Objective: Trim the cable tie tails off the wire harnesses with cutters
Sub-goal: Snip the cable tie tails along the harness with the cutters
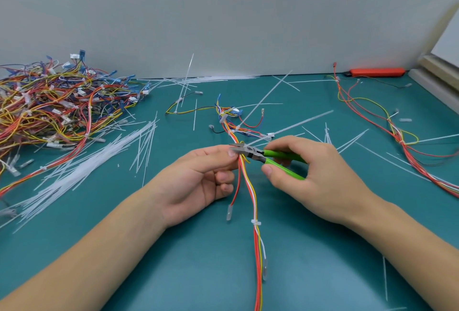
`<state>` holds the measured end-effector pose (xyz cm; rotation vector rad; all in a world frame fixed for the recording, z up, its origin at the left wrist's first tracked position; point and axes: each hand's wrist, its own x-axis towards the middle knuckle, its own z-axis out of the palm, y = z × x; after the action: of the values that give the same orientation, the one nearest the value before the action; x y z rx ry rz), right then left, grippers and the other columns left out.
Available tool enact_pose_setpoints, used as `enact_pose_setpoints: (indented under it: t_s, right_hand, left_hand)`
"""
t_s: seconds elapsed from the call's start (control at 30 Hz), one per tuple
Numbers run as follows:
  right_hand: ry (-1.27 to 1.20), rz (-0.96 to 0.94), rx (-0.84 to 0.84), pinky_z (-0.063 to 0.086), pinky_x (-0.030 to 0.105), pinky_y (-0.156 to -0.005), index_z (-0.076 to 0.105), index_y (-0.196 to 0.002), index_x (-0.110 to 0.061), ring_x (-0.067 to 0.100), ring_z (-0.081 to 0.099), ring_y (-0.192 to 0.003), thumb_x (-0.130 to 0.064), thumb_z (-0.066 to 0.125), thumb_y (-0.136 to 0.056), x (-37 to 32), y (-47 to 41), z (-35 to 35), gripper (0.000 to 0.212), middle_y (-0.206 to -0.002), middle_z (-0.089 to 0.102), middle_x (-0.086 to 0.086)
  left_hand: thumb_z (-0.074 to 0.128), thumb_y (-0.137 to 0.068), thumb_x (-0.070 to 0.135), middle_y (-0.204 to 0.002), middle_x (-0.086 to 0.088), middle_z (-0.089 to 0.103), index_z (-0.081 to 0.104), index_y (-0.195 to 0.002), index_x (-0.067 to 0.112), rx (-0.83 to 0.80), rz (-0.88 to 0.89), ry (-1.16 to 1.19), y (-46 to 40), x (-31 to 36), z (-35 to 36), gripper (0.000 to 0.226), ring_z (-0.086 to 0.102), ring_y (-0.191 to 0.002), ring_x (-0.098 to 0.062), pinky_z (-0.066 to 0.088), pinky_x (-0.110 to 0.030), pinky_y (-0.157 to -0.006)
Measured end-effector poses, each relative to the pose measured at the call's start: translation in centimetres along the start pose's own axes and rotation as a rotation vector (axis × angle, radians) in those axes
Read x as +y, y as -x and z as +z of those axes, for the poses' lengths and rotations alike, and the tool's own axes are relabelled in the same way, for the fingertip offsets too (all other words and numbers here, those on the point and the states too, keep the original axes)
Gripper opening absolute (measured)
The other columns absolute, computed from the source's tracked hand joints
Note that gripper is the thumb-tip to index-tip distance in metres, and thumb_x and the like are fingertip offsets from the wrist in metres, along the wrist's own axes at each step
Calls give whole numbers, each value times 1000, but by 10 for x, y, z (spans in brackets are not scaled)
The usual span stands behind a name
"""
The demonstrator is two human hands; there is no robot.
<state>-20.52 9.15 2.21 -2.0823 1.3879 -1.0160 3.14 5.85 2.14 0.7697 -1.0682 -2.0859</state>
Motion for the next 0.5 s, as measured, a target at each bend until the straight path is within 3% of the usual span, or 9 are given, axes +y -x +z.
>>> enact_pose_setpoints:
  t_s: [0.1,0.27,0.5]
  right_hand:
    - [-21,13,-20,49,39,-68,67,-94,-30,18,59,-70,-51,67,-88,-2,0,-1,23,-76,67,-6]
    - [8,1,-3,49,39,-63,65,-93,-30,17,55,-67,-56,66,-87,-1,0,-1,26,-74,64,-5]
    - [52,-15,39,51,34,-96,69,-116,-32,7,63,-108,-49,68,-86,-2,2,2,34,-107,68,-22]
  left_hand:
    - [65,-92,16,-71,6,57,65,-105,6,1,4,-9,1,0,1,16,40,-56,-6,43,-22,-57]
    - [63,-93,16,-70,7,55,63,-106,6,-6,3,-13,1,1,1,16,41,-56,-6,43,-21,-57]
    - [63,-95,13,-74,5,59,62,-115,7,11,5,-9,1,1,3,21,40,-56,-6,43,-20,-57]
